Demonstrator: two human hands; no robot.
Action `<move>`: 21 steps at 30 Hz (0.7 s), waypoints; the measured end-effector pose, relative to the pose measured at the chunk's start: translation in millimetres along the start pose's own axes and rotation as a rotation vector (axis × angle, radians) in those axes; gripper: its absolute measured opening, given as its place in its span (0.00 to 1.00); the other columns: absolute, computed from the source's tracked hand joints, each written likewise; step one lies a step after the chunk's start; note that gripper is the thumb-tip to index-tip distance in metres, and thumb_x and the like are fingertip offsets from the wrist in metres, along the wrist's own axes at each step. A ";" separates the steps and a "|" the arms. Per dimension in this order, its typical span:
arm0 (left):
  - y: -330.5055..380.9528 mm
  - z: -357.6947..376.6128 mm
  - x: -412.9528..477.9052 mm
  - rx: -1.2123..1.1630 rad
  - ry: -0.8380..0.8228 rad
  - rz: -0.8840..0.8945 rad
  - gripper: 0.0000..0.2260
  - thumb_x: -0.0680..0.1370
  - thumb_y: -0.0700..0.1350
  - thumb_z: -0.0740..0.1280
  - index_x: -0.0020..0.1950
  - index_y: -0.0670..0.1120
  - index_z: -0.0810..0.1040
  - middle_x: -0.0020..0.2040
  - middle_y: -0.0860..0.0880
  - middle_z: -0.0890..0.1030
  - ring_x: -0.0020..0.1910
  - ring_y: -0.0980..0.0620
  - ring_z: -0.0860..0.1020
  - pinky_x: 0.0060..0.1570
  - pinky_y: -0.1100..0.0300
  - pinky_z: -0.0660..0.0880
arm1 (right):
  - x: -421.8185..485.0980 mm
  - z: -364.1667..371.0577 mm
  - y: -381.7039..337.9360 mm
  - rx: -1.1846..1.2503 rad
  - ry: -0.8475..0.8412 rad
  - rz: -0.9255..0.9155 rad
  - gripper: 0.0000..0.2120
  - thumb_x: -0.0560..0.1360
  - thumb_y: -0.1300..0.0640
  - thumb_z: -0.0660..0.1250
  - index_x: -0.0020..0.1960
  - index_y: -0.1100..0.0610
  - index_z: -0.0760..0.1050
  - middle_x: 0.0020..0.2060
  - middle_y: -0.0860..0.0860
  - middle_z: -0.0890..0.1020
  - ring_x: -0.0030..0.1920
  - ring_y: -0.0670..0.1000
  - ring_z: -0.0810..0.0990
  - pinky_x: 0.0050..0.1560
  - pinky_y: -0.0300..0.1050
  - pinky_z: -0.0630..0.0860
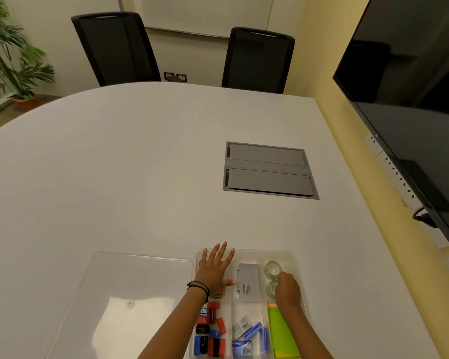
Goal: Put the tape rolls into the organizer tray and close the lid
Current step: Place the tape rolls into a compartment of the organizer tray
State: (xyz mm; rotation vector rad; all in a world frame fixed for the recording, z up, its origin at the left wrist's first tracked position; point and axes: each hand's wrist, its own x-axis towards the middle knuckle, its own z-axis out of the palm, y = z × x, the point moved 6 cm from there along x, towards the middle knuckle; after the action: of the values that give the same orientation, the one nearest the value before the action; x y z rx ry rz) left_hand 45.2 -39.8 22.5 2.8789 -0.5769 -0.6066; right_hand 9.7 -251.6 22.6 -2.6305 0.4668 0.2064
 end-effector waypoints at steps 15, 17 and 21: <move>1.5 -12.2 -1.8 -0.093 0.067 -0.006 0.36 0.78 0.59 0.57 0.76 0.48 0.38 0.76 0.44 0.39 0.75 0.46 0.39 0.71 0.47 0.39 | -1.5 -30.0 -21.9 -0.250 -0.127 0.036 0.13 0.76 0.57 0.59 0.59 0.60 0.69 0.55 0.57 0.78 0.53 0.56 0.79 0.47 0.45 0.75; -7.3 -27.5 -9.5 -0.265 0.157 -0.004 0.35 0.79 0.57 0.58 0.76 0.48 0.40 0.77 0.44 0.40 0.75 0.47 0.40 0.72 0.50 0.40 | -3.4 -36.7 -34.1 -0.184 -0.083 -0.015 0.14 0.77 0.55 0.58 0.61 0.58 0.69 0.56 0.57 0.78 0.53 0.56 0.79 0.45 0.43 0.73; -57.3 -45.4 -43.5 -0.520 0.295 -0.054 0.41 0.72 0.71 0.49 0.76 0.47 0.43 0.77 0.45 0.45 0.75 0.48 0.44 0.73 0.53 0.45 | -11.8 -42.3 -64.9 0.112 -0.063 -0.054 0.11 0.76 0.55 0.62 0.56 0.58 0.73 0.53 0.56 0.81 0.50 0.56 0.80 0.44 0.41 0.71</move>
State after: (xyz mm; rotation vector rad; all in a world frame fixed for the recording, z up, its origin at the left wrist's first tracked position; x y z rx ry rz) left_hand 46.6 32.6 67.0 2.4275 -0.2501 -0.2732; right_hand 24.8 -213.4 89.4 -2.5157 0.3752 0.2375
